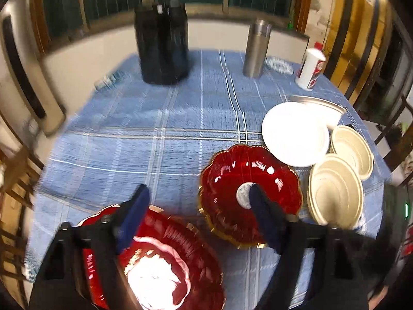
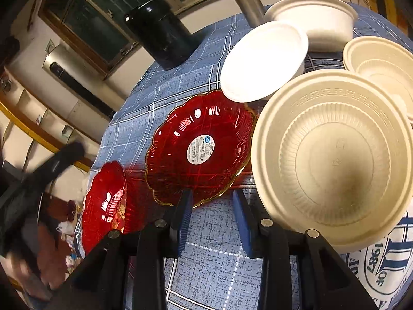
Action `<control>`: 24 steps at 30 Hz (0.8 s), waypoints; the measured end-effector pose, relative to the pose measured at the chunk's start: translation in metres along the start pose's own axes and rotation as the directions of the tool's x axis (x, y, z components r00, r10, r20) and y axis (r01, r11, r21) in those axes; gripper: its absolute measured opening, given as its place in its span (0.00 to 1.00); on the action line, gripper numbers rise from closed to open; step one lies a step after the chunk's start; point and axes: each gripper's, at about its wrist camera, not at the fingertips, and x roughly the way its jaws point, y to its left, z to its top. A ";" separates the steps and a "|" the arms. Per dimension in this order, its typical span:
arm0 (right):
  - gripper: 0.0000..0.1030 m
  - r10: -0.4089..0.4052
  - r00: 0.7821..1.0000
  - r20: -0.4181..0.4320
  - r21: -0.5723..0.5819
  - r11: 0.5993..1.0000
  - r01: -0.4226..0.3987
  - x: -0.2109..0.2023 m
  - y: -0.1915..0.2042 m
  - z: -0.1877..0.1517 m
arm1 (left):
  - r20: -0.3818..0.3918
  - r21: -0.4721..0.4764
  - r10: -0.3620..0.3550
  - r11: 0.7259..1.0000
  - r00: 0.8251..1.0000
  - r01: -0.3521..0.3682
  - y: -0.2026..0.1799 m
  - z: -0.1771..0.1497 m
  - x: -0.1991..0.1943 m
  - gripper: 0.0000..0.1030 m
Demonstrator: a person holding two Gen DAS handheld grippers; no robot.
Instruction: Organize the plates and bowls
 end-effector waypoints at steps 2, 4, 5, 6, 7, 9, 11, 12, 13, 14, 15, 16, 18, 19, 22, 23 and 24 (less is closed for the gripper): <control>0.34 -0.008 1.000 -0.010 0.002 1.000 0.008 0.003 0.002 0.000 | -0.061 -0.037 -0.038 0.999 0.997 0.036 0.005 0.011 0.018 0.55; 0.34 -0.019 1.000 -0.023 0.001 1.000 0.019 0.005 0.003 0.001 | -0.102 -0.056 -0.015 0.998 0.995 0.009 0.007 0.018 0.039 0.55; 0.34 -0.033 0.999 -0.028 -0.003 0.999 0.033 0.006 0.005 0.000 | -0.103 -0.066 -0.004 0.998 0.995 -0.003 0.008 0.021 0.044 0.55; 0.34 -0.029 0.999 -0.033 0.001 1.000 0.029 0.005 0.005 -0.001 | -0.119 -0.069 -0.017 0.998 0.993 0.009 0.008 0.022 0.052 0.55; 0.34 -0.028 0.999 -0.037 0.004 1.000 0.028 0.006 0.006 -0.002 | -0.140 -0.068 -0.027 0.998 0.990 0.017 0.008 0.024 0.060 0.55; 0.34 -0.065 0.997 -0.034 0.006 0.998 0.065 0.007 0.006 -0.003 | -0.158 -0.092 -0.031 0.996 0.987 0.016 0.012 0.025 0.070 0.55; 0.34 -0.066 0.997 -0.043 0.024 0.997 0.067 0.013 0.003 -0.002 | -0.184 -0.104 -0.060 0.994 0.981 0.042 0.012 0.026 0.082 0.55; 0.34 -0.069 0.996 -0.049 0.035 0.997 0.071 0.015 0.000 -0.003 | -0.190 -0.106 -0.058 0.994 0.980 0.038 0.012 0.026 0.084 0.55; 0.34 -0.065 0.997 -0.051 0.047 0.997 0.068 0.017 -0.001 -0.003 | -0.194 -0.106 -0.062 0.993 0.979 0.042 0.011 0.026 0.087 0.53; 0.34 -0.065 0.997 -0.052 0.048 0.997 0.068 0.018 -0.001 -0.004 | -0.199 -0.102 -0.070 0.994 0.977 0.050 0.008 0.026 0.089 0.45; 0.34 -0.068 0.996 -0.051 0.047 0.996 0.070 0.019 -0.001 -0.003 | -0.214 -0.089 -0.064 0.995 0.975 0.045 0.005 0.026 0.092 0.36; 0.34 -0.072 0.996 -0.046 0.045 0.996 0.074 0.020 0.000 -0.002 | -0.220 -0.084 -0.055 0.996 0.974 0.037 0.002 0.026 0.094 0.34; 0.34 -0.080 0.996 -0.035 0.046 0.996 0.082 0.020 0.001 -0.001 | -0.227 -0.084 -0.045 0.996 0.973 0.026 0.003 0.029 0.100 0.33; 0.34 -0.086 0.996 -0.033 0.053 0.995 0.088 0.022 0.000 0.001 | -0.230 -0.085 -0.038 0.996 0.972 0.018 0.003 0.030 0.104 0.31; 0.34 -0.098 0.995 -0.029 0.068 0.993 0.100 0.022 -0.001 0.004 | -0.253 -0.095 -0.027 0.995 0.967 0.003 0.004 0.028 0.115 0.25; 0.34 -0.102 0.994 -0.031 0.072 0.992 0.104 0.022 -0.002 0.005 | -0.256 -0.093 -0.026 0.996 0.966 0.002 0.003 0.028 0.118 0.25; 0.34 -0.109 0.994 -0.033 0.077 0.991 0.111 0.022 -0.003 0.006 | -0.255 -0.089 -0.027 0.996 0.967 0.004 0.003 0.027 0.119 0.25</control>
